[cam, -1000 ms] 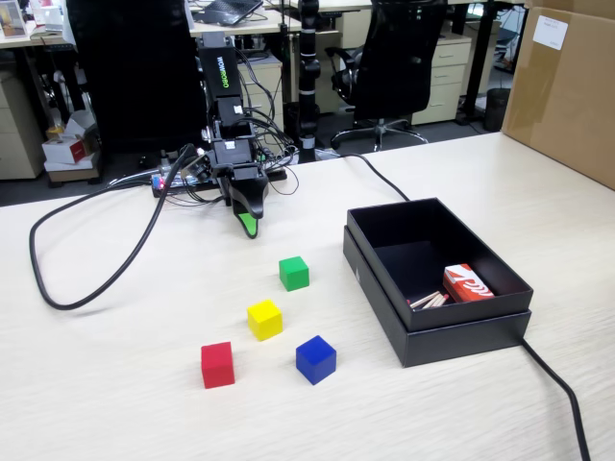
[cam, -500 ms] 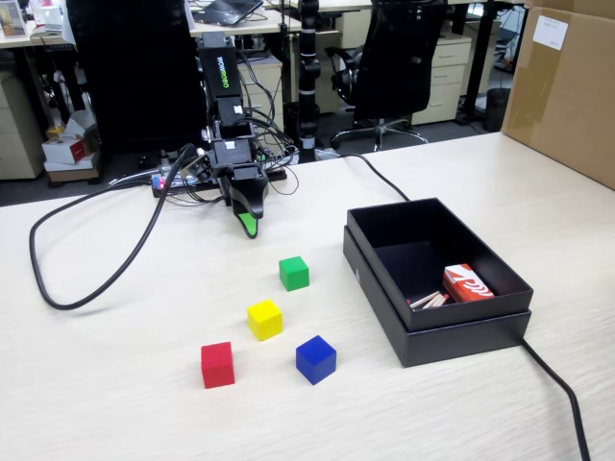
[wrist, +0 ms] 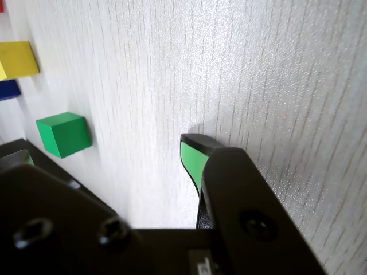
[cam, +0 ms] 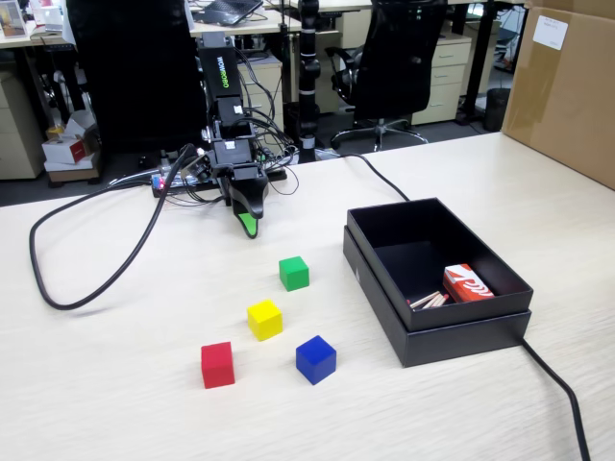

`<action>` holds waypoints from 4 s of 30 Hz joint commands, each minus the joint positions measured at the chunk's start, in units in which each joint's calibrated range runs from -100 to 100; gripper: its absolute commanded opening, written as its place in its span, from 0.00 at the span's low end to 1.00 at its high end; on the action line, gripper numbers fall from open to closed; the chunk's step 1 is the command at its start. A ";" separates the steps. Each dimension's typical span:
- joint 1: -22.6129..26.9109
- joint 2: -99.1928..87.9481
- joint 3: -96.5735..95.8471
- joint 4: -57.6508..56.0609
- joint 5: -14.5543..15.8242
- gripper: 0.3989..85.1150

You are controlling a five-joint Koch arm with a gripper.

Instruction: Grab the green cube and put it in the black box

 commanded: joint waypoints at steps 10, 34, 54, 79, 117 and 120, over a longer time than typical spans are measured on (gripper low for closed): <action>-0.15 0.26 -2.34 -1.42 -0.24 0.56; 2.54 30.09 54.68 -42.55 3.27 0.56; 4.30 79.54 84.42 -46.43 5.52 0.56; 4.15 94.92 91.49 -44.02 5.47 0.19; 18.85 90.56 114.43 -43.50 17.92 0.01; 18.51 96.76 116.24 -43.50 18.22 0.01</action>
